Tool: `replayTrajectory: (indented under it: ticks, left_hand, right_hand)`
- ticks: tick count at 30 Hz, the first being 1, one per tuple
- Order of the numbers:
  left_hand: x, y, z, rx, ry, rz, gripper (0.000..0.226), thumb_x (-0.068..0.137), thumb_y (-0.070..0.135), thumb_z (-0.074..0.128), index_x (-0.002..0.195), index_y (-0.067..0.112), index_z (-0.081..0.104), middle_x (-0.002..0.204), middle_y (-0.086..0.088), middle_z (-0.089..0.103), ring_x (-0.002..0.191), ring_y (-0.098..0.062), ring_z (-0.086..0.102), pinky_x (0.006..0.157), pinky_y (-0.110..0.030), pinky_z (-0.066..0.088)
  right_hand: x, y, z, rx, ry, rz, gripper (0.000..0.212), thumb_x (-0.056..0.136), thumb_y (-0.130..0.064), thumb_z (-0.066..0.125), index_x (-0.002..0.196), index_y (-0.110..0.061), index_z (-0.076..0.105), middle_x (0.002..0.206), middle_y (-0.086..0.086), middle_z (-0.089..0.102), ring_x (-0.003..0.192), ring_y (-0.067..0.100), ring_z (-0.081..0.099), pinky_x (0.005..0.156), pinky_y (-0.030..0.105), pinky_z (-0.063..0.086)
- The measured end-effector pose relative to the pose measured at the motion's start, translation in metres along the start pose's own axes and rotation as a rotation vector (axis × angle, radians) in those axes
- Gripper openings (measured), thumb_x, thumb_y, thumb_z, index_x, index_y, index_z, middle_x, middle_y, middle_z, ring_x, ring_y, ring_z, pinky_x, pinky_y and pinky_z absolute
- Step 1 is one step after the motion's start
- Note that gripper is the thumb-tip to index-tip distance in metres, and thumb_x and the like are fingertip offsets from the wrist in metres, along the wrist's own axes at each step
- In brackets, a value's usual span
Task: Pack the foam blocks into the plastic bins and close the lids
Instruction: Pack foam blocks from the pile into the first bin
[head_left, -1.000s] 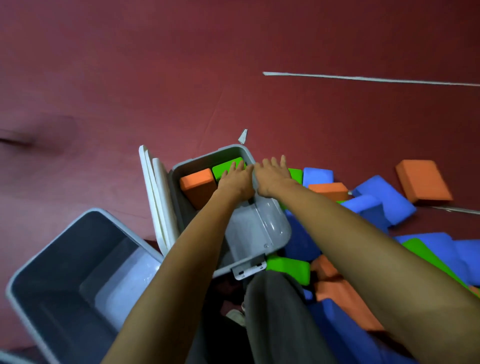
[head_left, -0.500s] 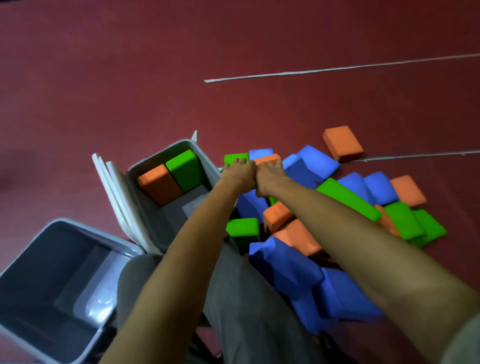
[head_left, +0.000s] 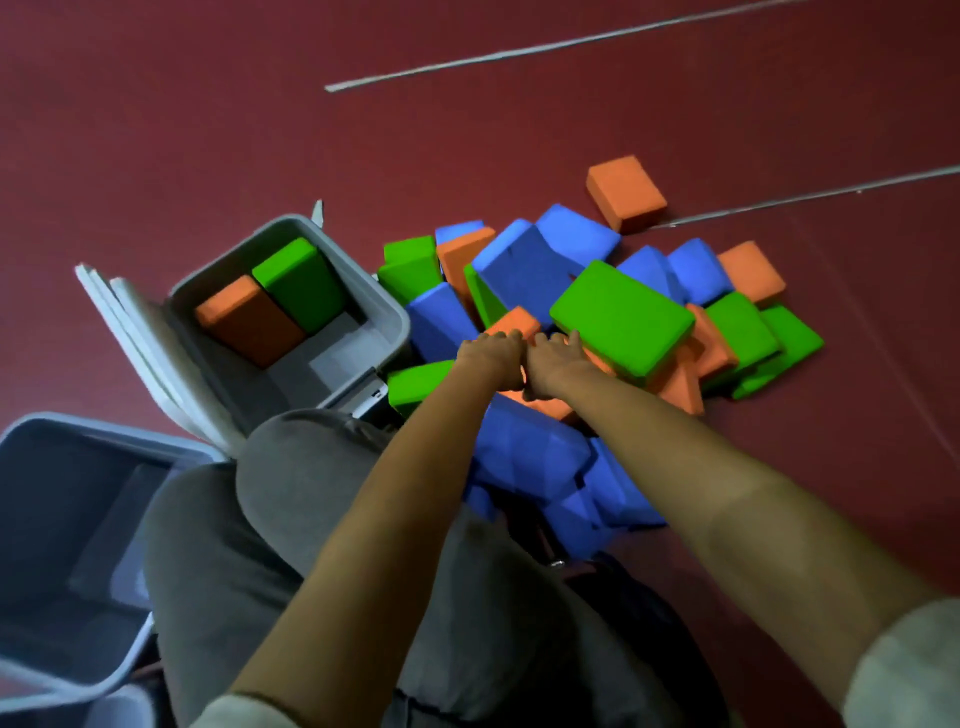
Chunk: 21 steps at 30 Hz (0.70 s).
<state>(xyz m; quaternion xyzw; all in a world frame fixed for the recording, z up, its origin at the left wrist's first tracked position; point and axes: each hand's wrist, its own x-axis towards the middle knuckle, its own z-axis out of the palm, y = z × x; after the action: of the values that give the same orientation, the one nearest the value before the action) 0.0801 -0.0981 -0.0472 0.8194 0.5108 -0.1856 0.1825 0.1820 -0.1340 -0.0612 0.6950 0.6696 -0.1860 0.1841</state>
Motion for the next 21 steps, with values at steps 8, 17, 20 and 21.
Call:
replayTrajectory:
  ticks: [8,17,20,21]
  left_hand:
    - [0.005,0.007,0.061,0.180,-0.196,-0.061,0.083,0.080,0.036,0.079,0.146,0.015,0.034,0.157,-0.018,0.026,0.145,-0.040,0.026,0.111,-0.056,0.031]
    - [-0.008,0.010,0.131,0.225,0.093,-0.109,0.063,0.092,0.018,0.058,0.148,0.009,0.030,0.142,-0.014,0.037,0.129,-0.042,0.038,0.109,-0.059,0.029]
    - [-0.006,0.014,0.131,0.222,0.087,-0.136,0.045,0.097,0.014,0.053,0.140,0.005,0.043,0.140,-0.011,0.036,0.127,-0.037,0.040,0.097,-0.046,0.044]
    - [-0.005,0.012,0.130,0.227,0.092,-0.169,0.042,0.099,0.014,0.049,0.140,0.005,0.045,0.141,-0.012,0.036,0.129,-0.034,0.040,0.096,-0.041,0.045]
  right_hand:
    - [-0.002,0.007,0.073,0.088,-0.136,0.015,0.071,0.084,-0.037,0.073,0.143,-0.019,0.038,0.147,0.010,0.041,0.140,0.035,0.036,0.117,0.059,0.019]
    - [-0.006,0.033,0.142,0.117,-0.294,0.179,0.089,0.077,-0.036,0.078,0.148,-0.017,0.028,0.151,0.013,0.032,0.140,0.041,0.030,0.114,0.064,0.020]
    - [-0.013,0.033,0.163,0.103,-0.329,0.174,0.099,0.077,-0.038,0.081,0.152,-0.016,0.021,0.154,0.014,0.026,0.142,0.043,0.027,0.113,0.069,0.019]
    - [-0.015,0.032,0.170,0.098,-0.327,0.166,0.103,0.078,-0.039,0.081,0.155,-0.014,0.016,0.156,0.014,0.023,0.143,0.044,0.025,0.113,0.069,0.019]
